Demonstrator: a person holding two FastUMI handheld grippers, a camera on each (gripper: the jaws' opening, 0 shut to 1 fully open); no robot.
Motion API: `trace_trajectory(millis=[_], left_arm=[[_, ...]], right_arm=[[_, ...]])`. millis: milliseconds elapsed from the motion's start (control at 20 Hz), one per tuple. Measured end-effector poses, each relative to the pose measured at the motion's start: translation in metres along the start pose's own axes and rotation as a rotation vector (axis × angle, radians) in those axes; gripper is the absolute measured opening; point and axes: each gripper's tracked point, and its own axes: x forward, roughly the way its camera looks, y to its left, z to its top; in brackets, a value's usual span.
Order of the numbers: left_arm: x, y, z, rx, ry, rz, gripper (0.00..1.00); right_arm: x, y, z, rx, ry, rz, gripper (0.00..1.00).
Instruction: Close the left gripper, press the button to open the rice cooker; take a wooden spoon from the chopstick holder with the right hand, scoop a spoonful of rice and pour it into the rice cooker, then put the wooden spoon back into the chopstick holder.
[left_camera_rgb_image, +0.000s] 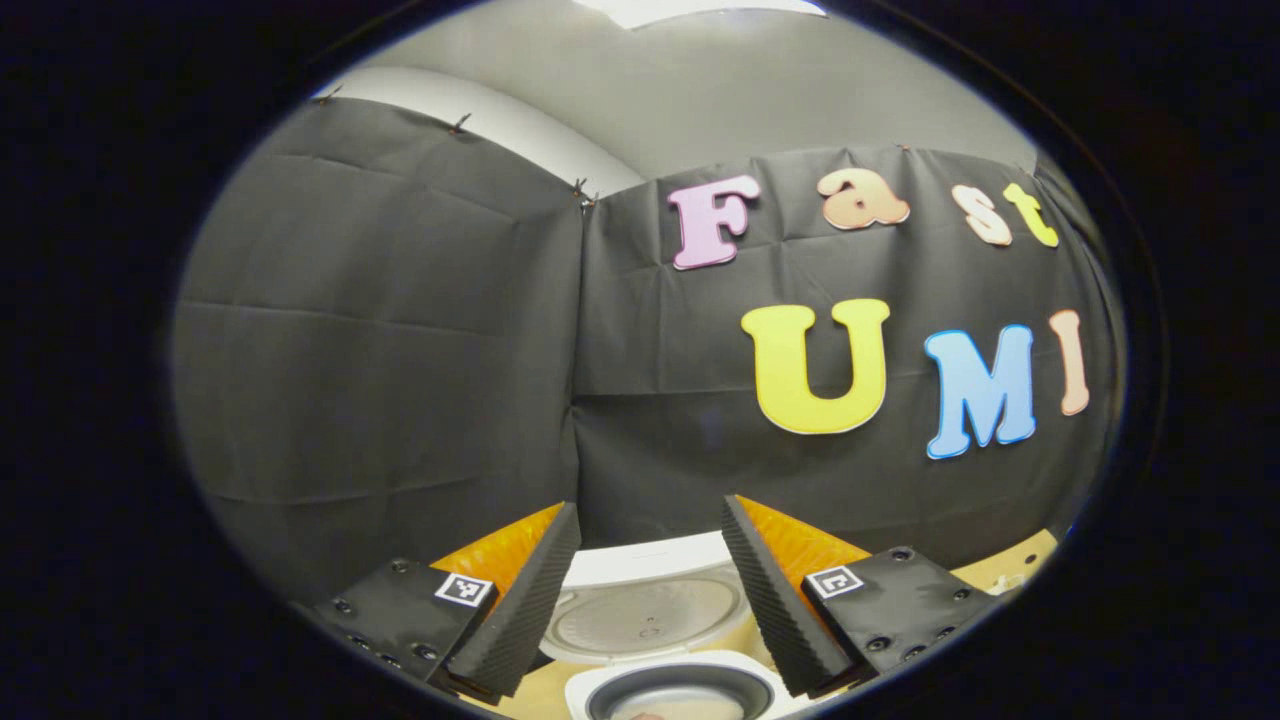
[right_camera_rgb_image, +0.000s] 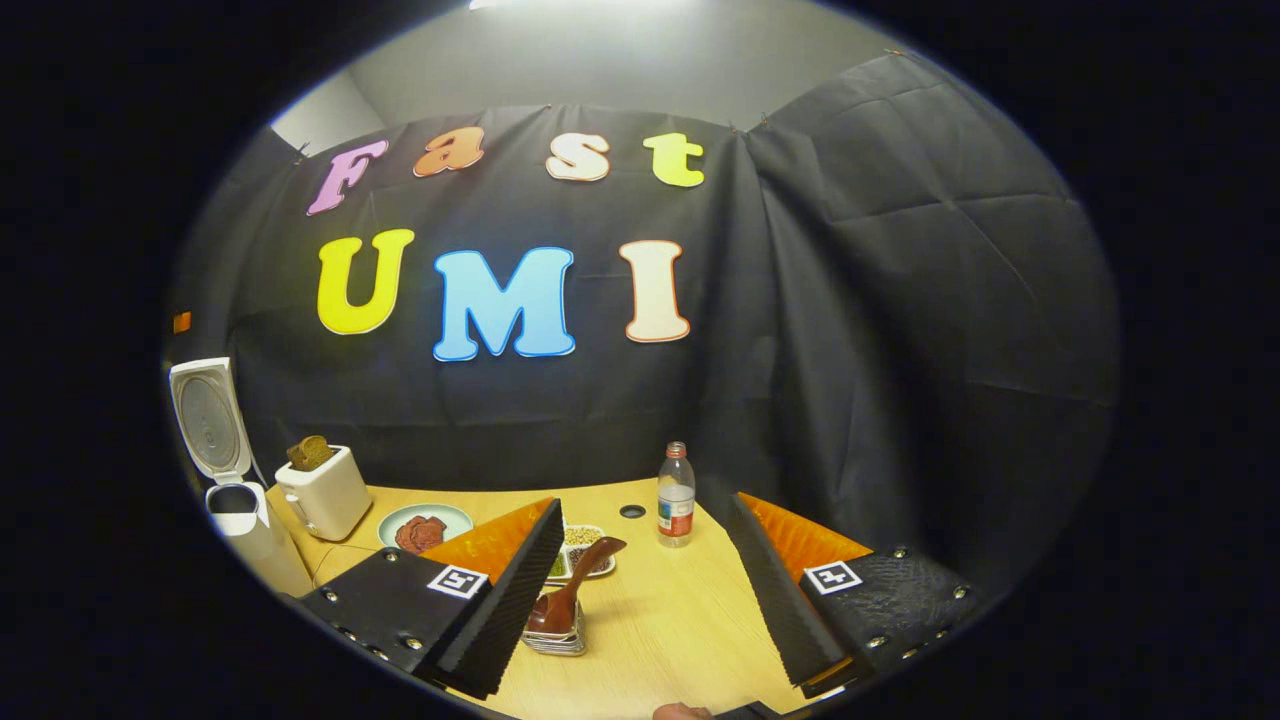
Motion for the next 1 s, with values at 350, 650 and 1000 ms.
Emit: trace_trajectory(millis=[350,650,1000], left_arm=[[0.082,0.016,-0.021,-0.010,0.058,0.067,0.96],[0.107,0.010,-0.058,-0.064,0.184,0.052,0.99],[0.104,0.003,-0.073,-0.039,0.258,0.035,0.95]], right_arm=[[-0.020,-0.022,-0.012,-0.024,0.020,-0.074,0.99],[-0.024,-0.030,-0.018,-0.043,0.035,-0.085,0.99],[-0.013,-0.033,-0.030,-0.042,0.061,-0.057,0.99]])
